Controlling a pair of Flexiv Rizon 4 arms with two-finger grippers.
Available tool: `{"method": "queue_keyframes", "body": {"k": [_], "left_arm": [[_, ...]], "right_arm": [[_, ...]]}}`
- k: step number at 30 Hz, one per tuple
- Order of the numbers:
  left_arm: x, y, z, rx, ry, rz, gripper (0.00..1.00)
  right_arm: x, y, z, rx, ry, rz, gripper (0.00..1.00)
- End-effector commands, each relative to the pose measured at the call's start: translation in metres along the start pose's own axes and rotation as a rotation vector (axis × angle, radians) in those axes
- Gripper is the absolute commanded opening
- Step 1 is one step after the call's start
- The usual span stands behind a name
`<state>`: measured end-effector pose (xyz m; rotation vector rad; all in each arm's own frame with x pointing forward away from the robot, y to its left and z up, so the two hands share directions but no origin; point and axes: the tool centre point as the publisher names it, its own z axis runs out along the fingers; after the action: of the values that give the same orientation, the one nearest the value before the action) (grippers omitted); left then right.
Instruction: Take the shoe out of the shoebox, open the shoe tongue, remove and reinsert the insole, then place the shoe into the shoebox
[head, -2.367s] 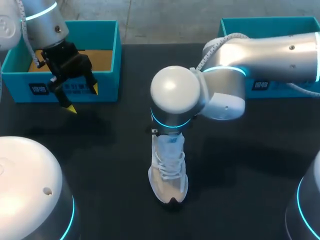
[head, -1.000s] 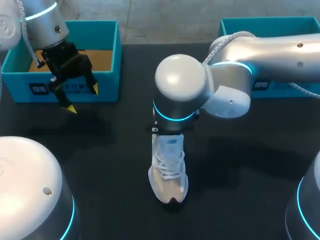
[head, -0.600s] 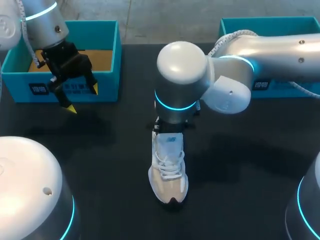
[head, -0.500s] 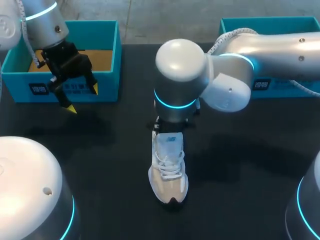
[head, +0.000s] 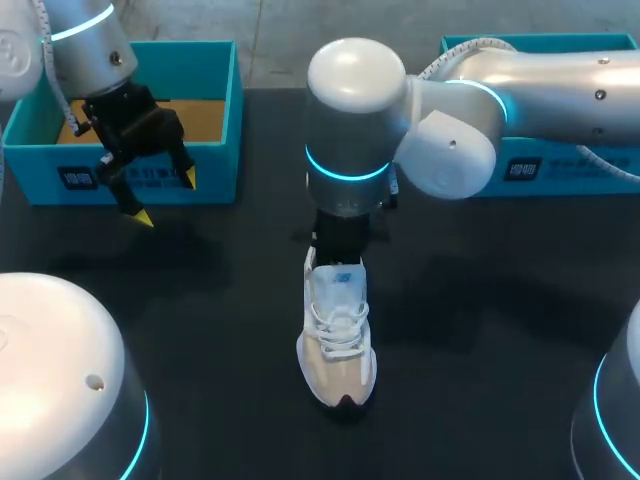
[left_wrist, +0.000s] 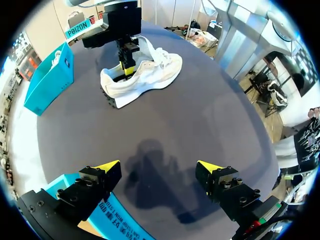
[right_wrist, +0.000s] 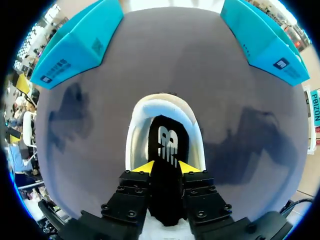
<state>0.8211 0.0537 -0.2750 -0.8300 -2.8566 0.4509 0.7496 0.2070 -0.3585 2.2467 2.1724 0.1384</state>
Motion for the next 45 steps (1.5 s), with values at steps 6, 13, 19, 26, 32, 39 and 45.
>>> {"method": "queue_keyframes", "body": {"k": [6,13,19,26,32,39,45], "left_arm": [[0.000,0.000,0.000,-0.001,0.001,0.001,1.00],[0.000,0.000,0.000,-0.001,0.001,0.001,1.00],[0.000,0.000,0.000,-0.001,0.001,0.001,1.00],[0.000,0.000,0.000,-0.001,0.001,0.001,1.00],[0.000,0.000,0.000,-0.001,0.001,0.001,1.00],[0.000,0.000,0.000,-0.001,0.001,0.001,1.00],[0.000,0.000,0.000,-0.001,0.001,0.001,1.00]], "right_arm": [[-0.004,-0.003,-0.001,0.054,0.001,0.018,0.48],[-0.007,-0.016,-0.004,0.088,-0.007,0.043,0.82],[-0.005,-0.027,-0.007,0.099,-0.020,0.052,0.95],[0.000,-0.037,-0.006,0.099,-0.020,0.059,0.95],[0.004,-0.043,-0.008,0.099,-0.021,0.067,0.96],[0.004,-0.038,-0.011,0.107,-0.021,0.066,0.98],[0.004,-0.032,-0.012,0.133,-0.020,0.034,1.00]]}}
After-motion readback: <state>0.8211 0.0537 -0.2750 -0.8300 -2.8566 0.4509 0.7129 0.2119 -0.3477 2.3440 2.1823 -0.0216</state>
